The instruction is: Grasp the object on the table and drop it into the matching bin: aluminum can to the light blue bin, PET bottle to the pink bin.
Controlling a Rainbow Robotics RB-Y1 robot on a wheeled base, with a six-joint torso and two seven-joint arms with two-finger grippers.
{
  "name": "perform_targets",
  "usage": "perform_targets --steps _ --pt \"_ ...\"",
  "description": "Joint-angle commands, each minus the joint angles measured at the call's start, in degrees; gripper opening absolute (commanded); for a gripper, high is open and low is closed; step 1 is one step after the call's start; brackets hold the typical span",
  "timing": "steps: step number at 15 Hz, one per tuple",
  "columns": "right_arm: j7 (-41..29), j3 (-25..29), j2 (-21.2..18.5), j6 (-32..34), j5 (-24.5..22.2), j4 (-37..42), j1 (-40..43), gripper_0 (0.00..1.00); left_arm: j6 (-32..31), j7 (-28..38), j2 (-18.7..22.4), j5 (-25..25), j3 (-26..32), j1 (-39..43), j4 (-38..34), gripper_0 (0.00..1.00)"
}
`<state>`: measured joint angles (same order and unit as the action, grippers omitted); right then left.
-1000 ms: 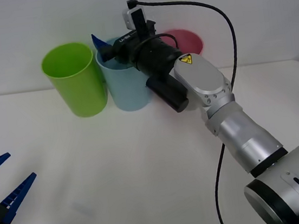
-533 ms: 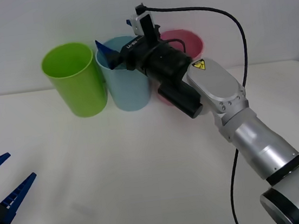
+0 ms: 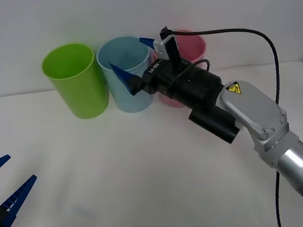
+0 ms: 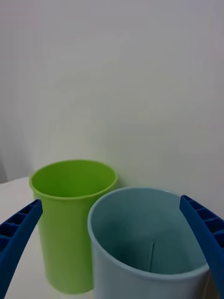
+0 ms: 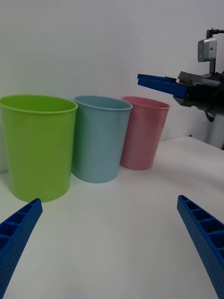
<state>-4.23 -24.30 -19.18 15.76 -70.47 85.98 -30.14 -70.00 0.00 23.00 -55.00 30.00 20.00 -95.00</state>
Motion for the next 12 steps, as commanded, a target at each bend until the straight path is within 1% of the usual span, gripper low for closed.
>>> perform_targets --steps 1,6,8,10,12 --pt "-0.16 -0.14 -3.32 2.70 0.60 5.33 5.09 1.00 0.00 0.00 0.00 0.00 0.00 0.00 0.00 1.00" --pt "0.10 0.04 -9.56 3.84 0.95 15.79 16.60 1.00 0.00 0.00 0.00 0.00 0.00 0.00 0.00 1.00" --pt "0.54 0.74 -10.88 4.28 0.95 18.34 20.91 1.00 0.00 0.00 0.00 0.00 0.00 0.00 0.00 1.00" --pt "0.98 2.50 -11.41 6.30 0.95 20.10 24.69 1.00 0.00 0.00 0.00 0.00 0.00 0.00 0.00 1.00" --pt "1.86 6.54 -11.32 11.49 0.95 21.59 29.08 1.00 0.00 0.00 0.00 0.00 0.00 0.00 0.00 1.00"
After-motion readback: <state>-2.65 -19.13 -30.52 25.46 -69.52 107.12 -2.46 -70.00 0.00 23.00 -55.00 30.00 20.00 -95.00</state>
